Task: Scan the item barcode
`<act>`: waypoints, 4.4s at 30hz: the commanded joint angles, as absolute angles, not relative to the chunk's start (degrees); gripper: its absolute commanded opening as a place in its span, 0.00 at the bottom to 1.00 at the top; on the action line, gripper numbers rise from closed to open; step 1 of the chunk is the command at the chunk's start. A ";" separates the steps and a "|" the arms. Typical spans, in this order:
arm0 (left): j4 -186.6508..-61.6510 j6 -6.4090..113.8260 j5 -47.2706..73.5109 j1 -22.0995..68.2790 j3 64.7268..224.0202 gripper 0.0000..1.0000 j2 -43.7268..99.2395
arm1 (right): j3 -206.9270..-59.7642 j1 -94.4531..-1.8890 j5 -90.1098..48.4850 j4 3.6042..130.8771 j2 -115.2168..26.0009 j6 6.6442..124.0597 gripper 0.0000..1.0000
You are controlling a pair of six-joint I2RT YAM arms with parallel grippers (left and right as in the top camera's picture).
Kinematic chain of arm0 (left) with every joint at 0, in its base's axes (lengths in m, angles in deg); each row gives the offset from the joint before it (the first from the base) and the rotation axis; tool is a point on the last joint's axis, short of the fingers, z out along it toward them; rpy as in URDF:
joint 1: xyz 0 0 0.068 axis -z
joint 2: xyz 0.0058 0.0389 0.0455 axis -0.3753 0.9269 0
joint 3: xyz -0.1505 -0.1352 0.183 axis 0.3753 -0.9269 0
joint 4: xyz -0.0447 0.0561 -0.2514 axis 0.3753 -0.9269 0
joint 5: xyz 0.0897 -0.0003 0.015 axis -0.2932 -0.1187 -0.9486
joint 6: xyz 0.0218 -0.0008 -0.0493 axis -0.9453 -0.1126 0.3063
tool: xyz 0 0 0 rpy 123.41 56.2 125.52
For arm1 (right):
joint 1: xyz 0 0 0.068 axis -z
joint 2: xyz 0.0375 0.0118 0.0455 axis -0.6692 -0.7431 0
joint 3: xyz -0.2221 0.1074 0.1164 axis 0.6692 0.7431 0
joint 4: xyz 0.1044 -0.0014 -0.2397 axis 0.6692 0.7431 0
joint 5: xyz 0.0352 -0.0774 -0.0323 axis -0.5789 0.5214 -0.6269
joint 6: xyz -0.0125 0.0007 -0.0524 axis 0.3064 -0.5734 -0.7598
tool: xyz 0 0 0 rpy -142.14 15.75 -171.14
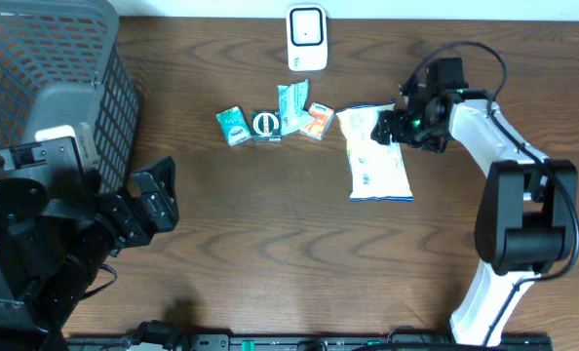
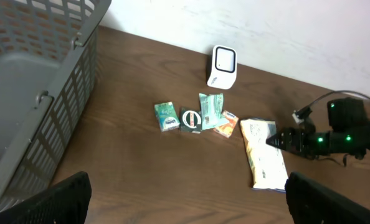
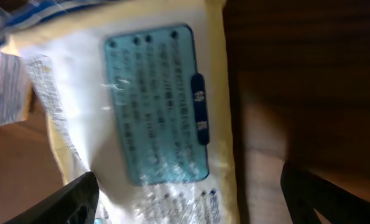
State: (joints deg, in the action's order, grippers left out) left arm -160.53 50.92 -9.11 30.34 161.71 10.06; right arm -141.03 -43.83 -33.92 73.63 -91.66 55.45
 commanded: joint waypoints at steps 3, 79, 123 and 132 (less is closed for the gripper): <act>-160.66 51.45 -9.85 30.09 162.12 0.98 10.06 | -140.94 -40.86 -49.08 74.73 -96.75 47.95 0.89; -160.66 51.45 -9.85 30.09 162.12 0.98 10.06 | -141.09 -53.23 -27.69 60.37 -70.24 73.48 0.01; -160.66 51.45 -9.85 30.09 162.12 0.98 10.06 | -148.96 -79.11 10.19 88.06 -84.40 65.77 0.57; -160.66 51.45 -9.85 30.09 162.12 0.98 10.06 | -152.57 -65.25 -1.65 89.33 -84.84 65.68 0.87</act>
